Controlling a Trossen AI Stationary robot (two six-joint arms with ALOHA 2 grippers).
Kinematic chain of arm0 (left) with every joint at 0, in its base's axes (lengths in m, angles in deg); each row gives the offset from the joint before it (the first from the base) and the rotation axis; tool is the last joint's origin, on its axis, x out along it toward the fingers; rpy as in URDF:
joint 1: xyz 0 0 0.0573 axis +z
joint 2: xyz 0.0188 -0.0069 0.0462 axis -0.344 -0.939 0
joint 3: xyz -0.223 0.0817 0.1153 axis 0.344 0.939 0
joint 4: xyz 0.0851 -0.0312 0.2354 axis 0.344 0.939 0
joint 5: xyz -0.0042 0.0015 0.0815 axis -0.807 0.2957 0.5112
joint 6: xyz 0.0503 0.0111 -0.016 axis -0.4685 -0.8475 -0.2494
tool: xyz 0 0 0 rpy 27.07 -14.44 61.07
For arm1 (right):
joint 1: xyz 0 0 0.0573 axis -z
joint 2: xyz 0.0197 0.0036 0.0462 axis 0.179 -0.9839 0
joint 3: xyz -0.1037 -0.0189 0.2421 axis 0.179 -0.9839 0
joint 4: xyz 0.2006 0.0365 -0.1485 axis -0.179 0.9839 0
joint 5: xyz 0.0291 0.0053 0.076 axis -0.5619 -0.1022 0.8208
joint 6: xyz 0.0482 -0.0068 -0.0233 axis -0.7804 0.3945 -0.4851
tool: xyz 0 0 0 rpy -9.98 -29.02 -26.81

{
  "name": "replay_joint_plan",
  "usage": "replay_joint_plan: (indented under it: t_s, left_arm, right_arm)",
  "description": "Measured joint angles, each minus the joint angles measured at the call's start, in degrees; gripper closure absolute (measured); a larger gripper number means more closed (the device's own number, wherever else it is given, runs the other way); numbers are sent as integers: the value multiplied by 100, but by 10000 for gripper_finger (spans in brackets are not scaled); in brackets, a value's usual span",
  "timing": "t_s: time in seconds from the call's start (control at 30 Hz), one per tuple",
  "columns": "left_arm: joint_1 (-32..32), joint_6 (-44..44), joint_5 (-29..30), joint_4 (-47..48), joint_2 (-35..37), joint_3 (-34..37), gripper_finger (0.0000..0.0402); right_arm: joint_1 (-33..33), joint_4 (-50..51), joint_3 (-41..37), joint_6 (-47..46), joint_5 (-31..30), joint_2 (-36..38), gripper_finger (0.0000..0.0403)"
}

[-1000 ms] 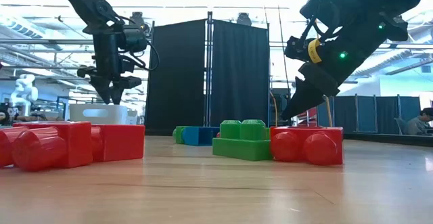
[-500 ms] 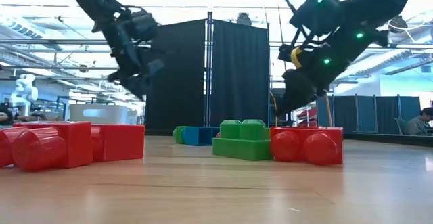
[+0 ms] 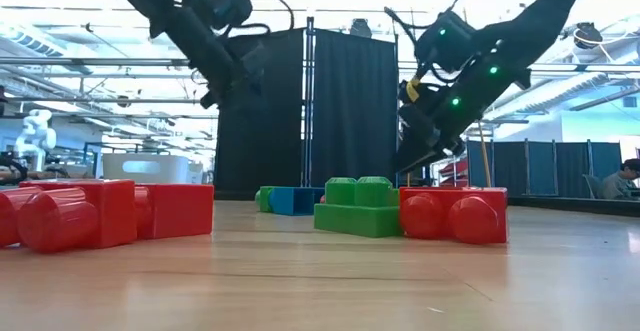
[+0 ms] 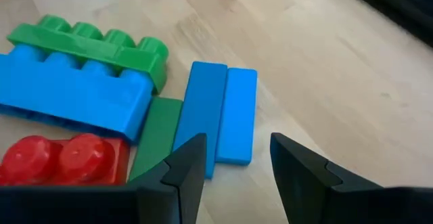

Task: Sort blocks by size
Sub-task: Put the blue block into the white bin

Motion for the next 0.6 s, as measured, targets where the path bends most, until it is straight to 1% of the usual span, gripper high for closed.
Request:
replay_joint_plan:
  t_s: [0.17, 0.3, 0.47, 0.6]
  left_arm:
    - [-373, -39, 11, -480, 0, -1, 246]
    - [-638, -217, 57, -594, 0, -2, 246]
    - [-943, -310, 457, -592, 0, -2, 246]
    - [-1129, -315, 691, -587, 0, -2, 246]
  right_arm:
    - [132, 55, 304, 22, 51, -399, 252]
    - [235, 50, 548, 24, 187, -672, 252]
    - [394, 92, 863, 46, 453, -1198, 252]
    - [456, 124, 1068, 1, 449, -1551, 252]
